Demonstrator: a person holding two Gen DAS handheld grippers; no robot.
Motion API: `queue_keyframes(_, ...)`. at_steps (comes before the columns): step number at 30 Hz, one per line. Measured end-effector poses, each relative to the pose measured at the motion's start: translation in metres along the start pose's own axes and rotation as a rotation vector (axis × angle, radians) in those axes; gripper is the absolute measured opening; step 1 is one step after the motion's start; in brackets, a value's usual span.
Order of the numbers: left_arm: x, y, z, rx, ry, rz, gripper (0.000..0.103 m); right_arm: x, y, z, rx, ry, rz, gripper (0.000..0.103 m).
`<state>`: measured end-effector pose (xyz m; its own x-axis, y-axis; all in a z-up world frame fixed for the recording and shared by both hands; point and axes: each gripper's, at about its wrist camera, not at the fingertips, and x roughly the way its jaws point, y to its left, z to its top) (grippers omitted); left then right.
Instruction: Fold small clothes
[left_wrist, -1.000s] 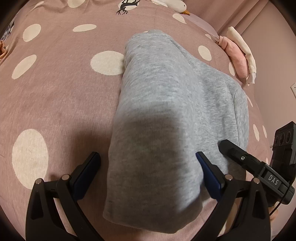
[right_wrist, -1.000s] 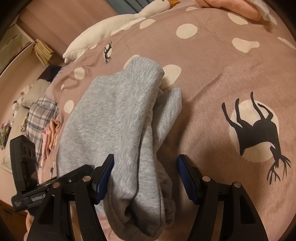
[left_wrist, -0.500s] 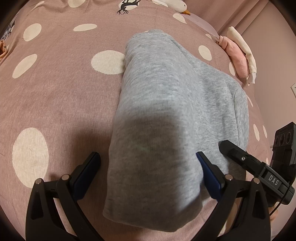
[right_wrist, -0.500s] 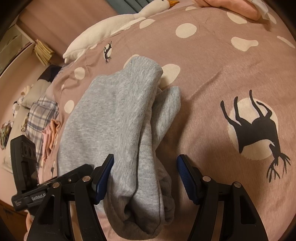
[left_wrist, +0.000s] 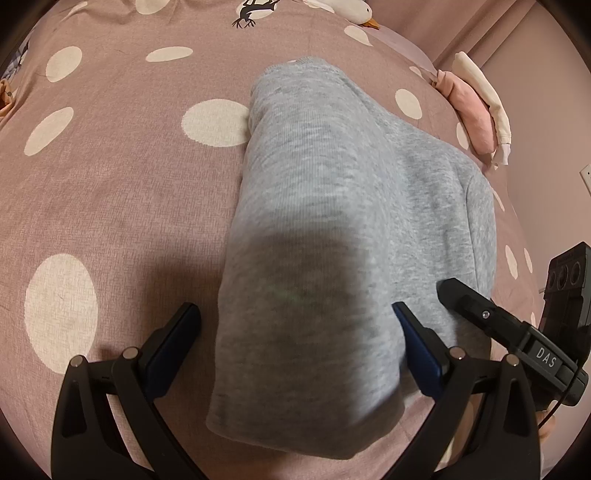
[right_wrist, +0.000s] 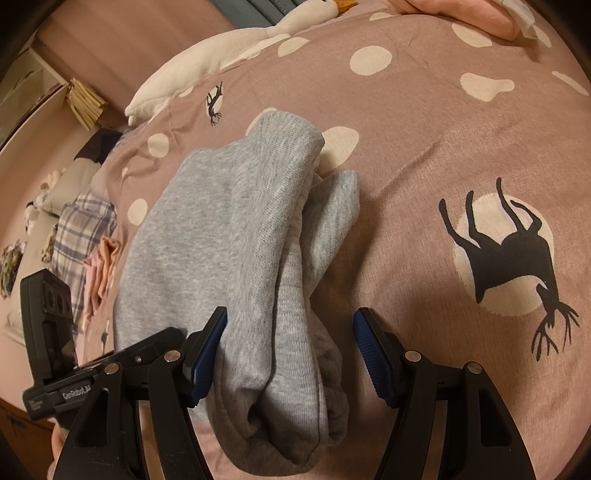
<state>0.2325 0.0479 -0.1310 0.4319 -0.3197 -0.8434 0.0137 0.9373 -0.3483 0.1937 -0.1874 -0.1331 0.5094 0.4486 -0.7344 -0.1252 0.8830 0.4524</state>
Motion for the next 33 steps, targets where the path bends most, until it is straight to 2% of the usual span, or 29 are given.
queue_keyframes(25,-0.0021,0.0018,-0.0008,-0.003,0.002,0.000,0.101,0.0003,0.0010,0.0018,0.000,0.000,-0.003,0.068)
queue_keyframes(33,-0.0062,0.0049,-0.0026,0.002,0.005,0.002,0.101,-0.0044,0.0015,-0.0034,-0.011,0.000,-0.030,0.069)
